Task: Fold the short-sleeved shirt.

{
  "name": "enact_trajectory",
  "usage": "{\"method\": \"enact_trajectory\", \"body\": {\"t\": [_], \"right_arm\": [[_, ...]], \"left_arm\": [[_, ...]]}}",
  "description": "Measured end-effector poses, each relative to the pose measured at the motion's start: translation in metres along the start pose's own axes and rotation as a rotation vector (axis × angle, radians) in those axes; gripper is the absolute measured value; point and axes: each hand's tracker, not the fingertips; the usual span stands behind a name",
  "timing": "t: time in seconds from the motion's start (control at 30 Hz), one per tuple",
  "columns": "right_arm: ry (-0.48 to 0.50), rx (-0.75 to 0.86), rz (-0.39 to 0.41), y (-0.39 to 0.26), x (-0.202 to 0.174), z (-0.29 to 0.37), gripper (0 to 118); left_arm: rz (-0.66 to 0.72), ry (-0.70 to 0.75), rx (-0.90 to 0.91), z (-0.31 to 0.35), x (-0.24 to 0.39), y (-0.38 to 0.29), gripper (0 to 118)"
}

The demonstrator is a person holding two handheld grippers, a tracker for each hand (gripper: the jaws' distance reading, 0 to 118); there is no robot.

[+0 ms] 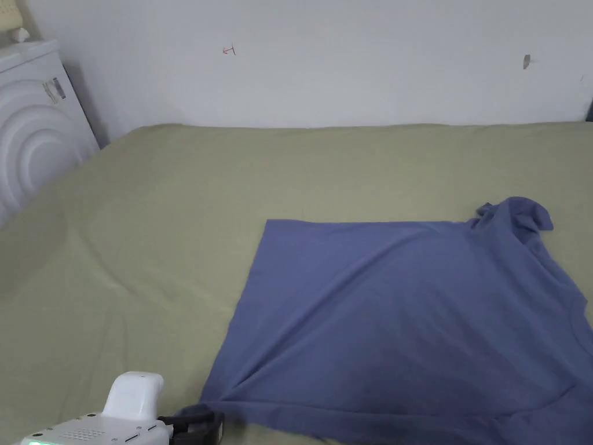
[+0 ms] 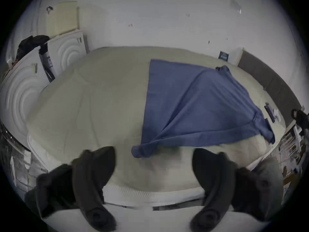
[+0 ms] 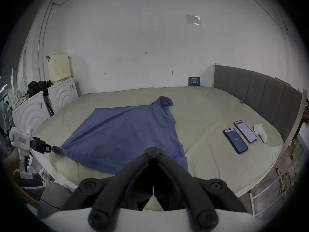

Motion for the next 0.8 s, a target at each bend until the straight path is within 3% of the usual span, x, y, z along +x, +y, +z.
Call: {"method": "enact_trajectory", "body": {"t": [0.27, 0.33, 0.37, 0.43, 0.47, 0.53, 0.57, 0.73, 0.77, 0.8], "right_arm": [[-0.055, -0.086, -0.011, -0.009, 0.015, -0.009, 0], [-0.080, -0.143, -0.049, -0.014, 0.028, -0.020, 0], [-0.090, -0.166, -0.063, -0.017, 0.032, -0.025, 0], [-0.089, -0.237, -0.094, -0.025, 0.041, -0.038, 1], [-0.062, -0.297, -0.105, -0.029, 0.048, -0.047, 10], [-0.018, -0.408, -0.090, -0.035, 0.052, -0.063, 72], [-0.011, -0.442, -0.067, -0.039, 0.049, -0.070, 87], [-0.013, -0.491, -0.048, -0.052, 0.047, -0.095, 83], [-0.027, -0.499, -0.044, -0.055, 0.047, -0.101, 73], [-0.040, -0.511, -0.043, -0.056, 0.048, -0.105, 73]], "left_arm": [[0.032, 0.007, -0.064, -0.064, -0.004, 0.015, 97], [0.036, 0.002, -0.074, -0.070, -0.001, 0.012, 68], [0.029, 0.006, -0.076, -0.070, 0.002, 0.012, 63], [-0.006, 0.000, -0.043, -0.059, 0.009, 0.010, 25], [-0.004, -0.022, -0.031, -0.058, 0.011, 0.012, 15], [0.000, -0.031, -0.043, -0.059, 0.017, 0.014, 14], [-0.008, -0.019, -0.048, -0.058, 0.020, 0.013, 14], [0.039, -0.041, -0.045, -0.056, 0.016, 0.013, 14], [0.050, -0.045, -0.045, -0.056, 0.015, 0.013, 14], [0.054, -0.047, -0.043, -0.056, 0.016, 0.012, 14]]}}
